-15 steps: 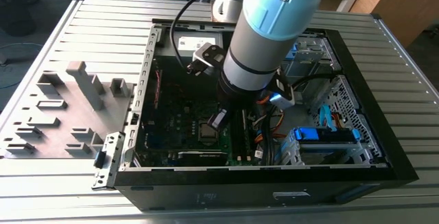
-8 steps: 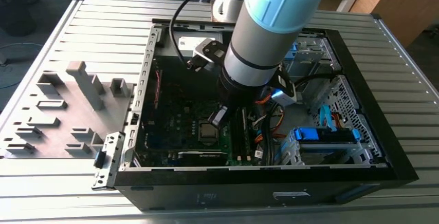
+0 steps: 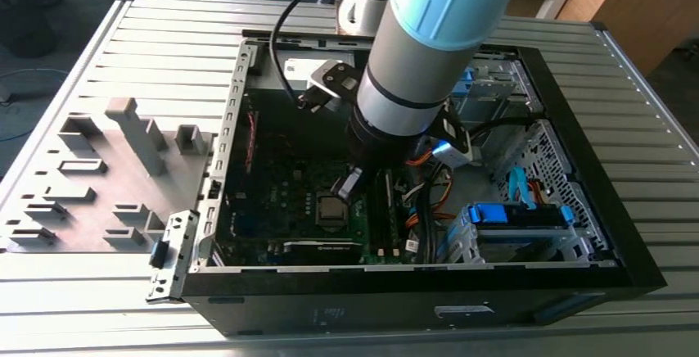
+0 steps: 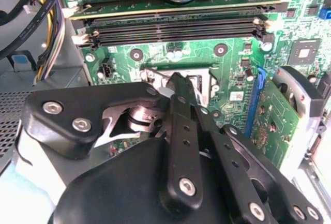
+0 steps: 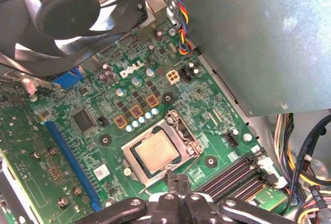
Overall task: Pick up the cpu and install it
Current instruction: 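Install the first cpu locking lever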
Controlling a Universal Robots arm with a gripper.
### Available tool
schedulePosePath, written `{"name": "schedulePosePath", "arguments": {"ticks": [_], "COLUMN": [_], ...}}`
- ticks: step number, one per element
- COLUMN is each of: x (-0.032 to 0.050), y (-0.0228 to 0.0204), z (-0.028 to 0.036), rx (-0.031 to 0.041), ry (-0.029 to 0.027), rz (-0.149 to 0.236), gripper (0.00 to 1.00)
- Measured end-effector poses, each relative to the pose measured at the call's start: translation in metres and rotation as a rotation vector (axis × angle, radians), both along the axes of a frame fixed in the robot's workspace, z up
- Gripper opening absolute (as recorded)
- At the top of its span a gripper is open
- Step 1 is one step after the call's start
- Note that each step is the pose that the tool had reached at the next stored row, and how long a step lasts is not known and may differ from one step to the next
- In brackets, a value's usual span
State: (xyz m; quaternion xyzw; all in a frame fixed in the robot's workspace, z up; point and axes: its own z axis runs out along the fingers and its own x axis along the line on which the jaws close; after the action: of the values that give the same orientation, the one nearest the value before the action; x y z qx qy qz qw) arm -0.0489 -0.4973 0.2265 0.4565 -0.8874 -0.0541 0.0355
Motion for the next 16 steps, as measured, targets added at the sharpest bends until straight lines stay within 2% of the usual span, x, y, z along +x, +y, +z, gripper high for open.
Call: {"name": "schedulePosePath", "arguments": {"ticks": [8,13,16], "x": [-0.0031,-0.0032,-0.0033], "y": [0.0016,0.0012,0.0006], "z": [0.0004,-0.0067,-0.0115], "rx": [0.0,-0.0003,-0.0001], "ry": [-0.0012,-0.0097,-0.0109], "rz": [0.0,0.0,-0.001], "gripper": [0.11,0.11,0.11]}}
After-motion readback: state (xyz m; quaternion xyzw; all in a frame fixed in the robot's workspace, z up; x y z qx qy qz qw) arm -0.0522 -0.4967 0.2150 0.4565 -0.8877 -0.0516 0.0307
